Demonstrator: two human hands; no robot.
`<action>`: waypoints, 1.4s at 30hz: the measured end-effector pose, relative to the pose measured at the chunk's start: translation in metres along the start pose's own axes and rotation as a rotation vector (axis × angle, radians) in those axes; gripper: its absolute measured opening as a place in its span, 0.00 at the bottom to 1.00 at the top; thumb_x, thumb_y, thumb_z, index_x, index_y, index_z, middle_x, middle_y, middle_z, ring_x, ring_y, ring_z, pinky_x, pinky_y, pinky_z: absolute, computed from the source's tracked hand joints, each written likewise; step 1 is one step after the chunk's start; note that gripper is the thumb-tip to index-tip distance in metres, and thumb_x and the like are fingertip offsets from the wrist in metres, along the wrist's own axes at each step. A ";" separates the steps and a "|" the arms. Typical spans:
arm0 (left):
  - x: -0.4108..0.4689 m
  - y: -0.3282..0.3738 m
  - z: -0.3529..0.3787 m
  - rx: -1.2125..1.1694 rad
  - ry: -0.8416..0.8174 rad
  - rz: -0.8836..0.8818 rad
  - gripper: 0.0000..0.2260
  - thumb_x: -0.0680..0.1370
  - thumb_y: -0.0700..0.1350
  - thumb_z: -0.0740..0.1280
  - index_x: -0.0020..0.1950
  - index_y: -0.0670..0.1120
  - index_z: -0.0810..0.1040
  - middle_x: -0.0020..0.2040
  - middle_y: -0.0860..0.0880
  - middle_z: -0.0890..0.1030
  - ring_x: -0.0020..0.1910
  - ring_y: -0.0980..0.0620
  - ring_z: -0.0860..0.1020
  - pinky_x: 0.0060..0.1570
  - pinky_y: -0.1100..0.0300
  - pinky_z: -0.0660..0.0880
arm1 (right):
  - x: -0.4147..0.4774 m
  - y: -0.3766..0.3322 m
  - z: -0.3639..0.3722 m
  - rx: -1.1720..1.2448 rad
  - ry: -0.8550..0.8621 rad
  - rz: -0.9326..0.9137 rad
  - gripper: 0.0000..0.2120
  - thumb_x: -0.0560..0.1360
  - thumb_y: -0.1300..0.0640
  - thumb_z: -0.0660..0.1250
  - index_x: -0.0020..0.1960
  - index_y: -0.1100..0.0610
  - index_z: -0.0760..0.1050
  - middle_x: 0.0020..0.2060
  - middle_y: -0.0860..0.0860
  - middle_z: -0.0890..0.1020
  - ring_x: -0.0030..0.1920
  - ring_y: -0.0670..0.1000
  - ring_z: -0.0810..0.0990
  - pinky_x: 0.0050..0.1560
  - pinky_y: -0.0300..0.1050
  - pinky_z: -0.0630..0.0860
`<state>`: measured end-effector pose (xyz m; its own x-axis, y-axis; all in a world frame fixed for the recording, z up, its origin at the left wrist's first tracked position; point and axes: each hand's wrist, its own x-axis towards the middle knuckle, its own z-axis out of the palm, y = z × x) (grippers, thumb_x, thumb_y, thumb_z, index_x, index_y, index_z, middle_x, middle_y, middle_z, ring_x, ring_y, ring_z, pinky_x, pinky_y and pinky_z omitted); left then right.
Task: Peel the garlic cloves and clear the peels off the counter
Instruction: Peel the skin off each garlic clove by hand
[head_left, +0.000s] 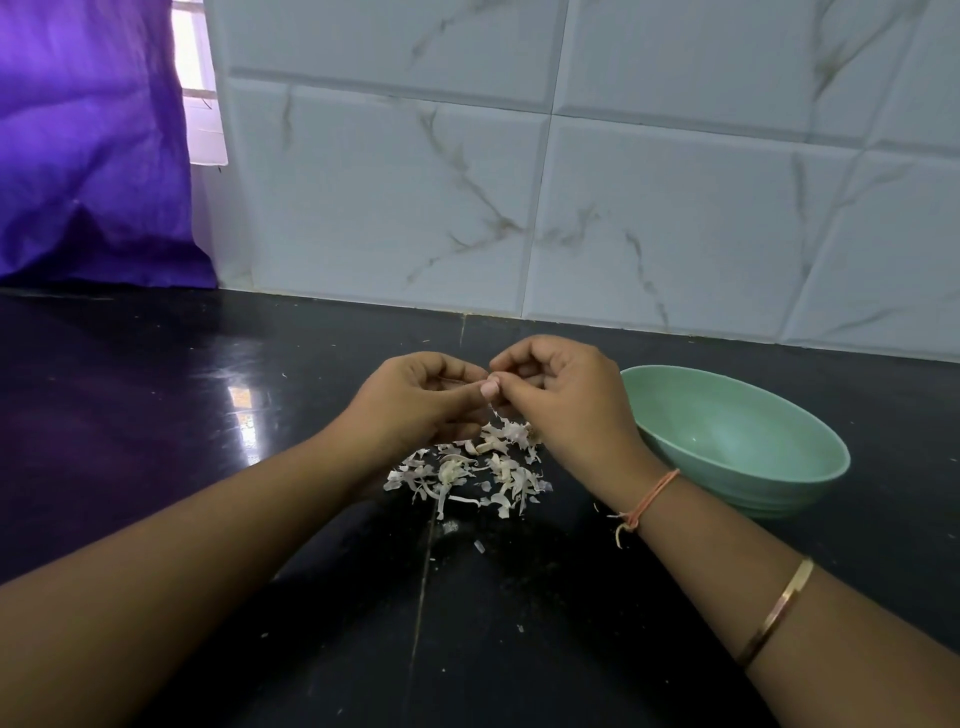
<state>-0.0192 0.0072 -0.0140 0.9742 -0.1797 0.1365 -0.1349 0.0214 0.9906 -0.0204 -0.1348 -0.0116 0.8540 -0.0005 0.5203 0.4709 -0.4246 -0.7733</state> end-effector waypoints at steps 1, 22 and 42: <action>0.000 0.000 -0.001 -0.017 -0.001 -0.008 0.07 0.70 0.39 0.71 0.46 0.40 0.79 0.38 0.44 0.83 0.36 0.55 0.81 0.34 0.66 0.77 | 0.000 -0.001 0.000 0.038 0.001 -0.005 0.09 0.71 0.66 0.70 0.38 0.53 0.78 0.32 0.52 0.82 0.32 0.46 0.82 0.36 0.40 0.80; -0.004 0.006 0.001 -0.030 0.097 0.105 0.03 0.69 0.34 0.72 0.38 0.38 0.79 0.29 0.46 0.80 0.28 0.56 0.78 0.30 0.68 0.75 | -0.003 -0.002 -0.002 -0.276 0.038 -0.276 0.03 0.71 0.59 0.68 0.40 0.57 0.79 0.32 0.48 0.81 0.32 0.47 0.78 0.37 0.48 0.78; -0.004 0.009 0.001 -0.061 0.014 0.135 0.05 0.70 0.31 0.69 0.36 0.39 0.77 0.27 0.48 0.80 0.27 0.57 0.78 0.30 0.69 0.75 | -0.005 -0.013 -0.004 -0.121 0.040 -0.180 0.06 0.70 0.61 0.69 0.34 0.57 0.81 0.21 0.45 0.76 0.26 0.51 0.78 0.30 0.44 0.75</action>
<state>-0.0247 0.0076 -0.0054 0.9504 -0.1571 0.2684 -0.2544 0.1038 0.9615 -0.0318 -0.1333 -0.0031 0.7476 0.0504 0.6623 0.5833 -0.5266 -0.6184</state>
